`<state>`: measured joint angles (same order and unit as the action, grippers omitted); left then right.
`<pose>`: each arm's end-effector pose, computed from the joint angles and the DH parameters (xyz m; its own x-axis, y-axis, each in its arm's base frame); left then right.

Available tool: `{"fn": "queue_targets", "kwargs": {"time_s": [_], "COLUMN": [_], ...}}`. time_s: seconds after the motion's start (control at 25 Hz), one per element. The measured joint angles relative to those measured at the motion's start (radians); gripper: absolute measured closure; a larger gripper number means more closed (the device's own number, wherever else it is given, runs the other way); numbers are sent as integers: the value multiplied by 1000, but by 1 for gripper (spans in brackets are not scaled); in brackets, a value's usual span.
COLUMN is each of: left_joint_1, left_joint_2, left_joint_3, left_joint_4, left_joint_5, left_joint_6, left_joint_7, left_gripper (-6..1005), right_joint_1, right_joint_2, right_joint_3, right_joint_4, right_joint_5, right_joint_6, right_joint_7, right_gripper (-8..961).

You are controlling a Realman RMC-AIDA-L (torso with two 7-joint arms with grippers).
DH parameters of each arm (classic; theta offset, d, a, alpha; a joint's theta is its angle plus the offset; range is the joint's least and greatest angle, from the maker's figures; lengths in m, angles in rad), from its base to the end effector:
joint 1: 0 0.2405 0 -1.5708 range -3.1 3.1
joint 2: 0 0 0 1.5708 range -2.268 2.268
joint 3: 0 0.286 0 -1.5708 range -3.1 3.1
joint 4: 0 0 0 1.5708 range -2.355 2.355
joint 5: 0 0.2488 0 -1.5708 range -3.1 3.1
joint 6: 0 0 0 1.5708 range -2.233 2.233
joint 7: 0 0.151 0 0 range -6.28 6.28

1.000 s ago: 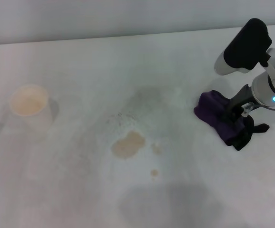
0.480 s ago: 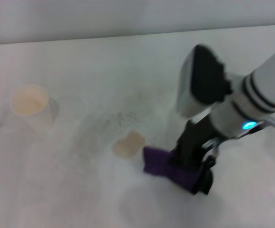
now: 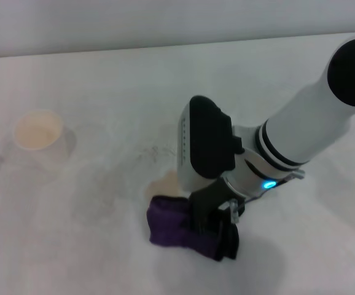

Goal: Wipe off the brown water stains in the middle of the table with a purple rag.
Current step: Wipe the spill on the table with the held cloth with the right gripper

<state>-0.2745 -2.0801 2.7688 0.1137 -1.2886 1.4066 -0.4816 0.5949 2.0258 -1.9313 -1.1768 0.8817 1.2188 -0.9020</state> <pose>-0.4144 0.2825 -0.0424 0.4448 -0.0555 0.8939 0.8871 -0.1099 -0.4483 0.1862 0.3542 -0.1415 0.9275 -0.1590 0.3384 -0.1400 -0.9869 -0.0800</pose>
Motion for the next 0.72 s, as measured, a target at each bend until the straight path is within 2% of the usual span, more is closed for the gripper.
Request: {"fn": "queue_targets", "kwargs": {"time_s": [0.24,0.36,0.52,0.64,0.72], "left_joint_1": [0,-1,-2,-2,-2], "left_joint_2": [2,3,3,3,3], "left_joint_3": [0,0,0,0,0], "left_joint_4": [0,0,-1,-2,-2], "left_joint_5": [0,0,0,0,0], "left_joint_6": [0,0,0,0,0], "left_joint_7": [0,0,0,0,0], "left_gripper": [117,117,116,116,117], "right_joint_1": [14,50,78,81,85], "right_joint_2": [-6,-5,-6,0,1], "right_joint_3": [67,130,171,157,102], "right_joint_4": [59,151,205,189,168], "right_joint_5": [-49,-108,-103,-69,-21], "right_joint_6": [-97,-154,-169,-166,-165], "right_joint_7": [3,34,45,45,41], "right_gripper": [858,859,859,858,858]}}
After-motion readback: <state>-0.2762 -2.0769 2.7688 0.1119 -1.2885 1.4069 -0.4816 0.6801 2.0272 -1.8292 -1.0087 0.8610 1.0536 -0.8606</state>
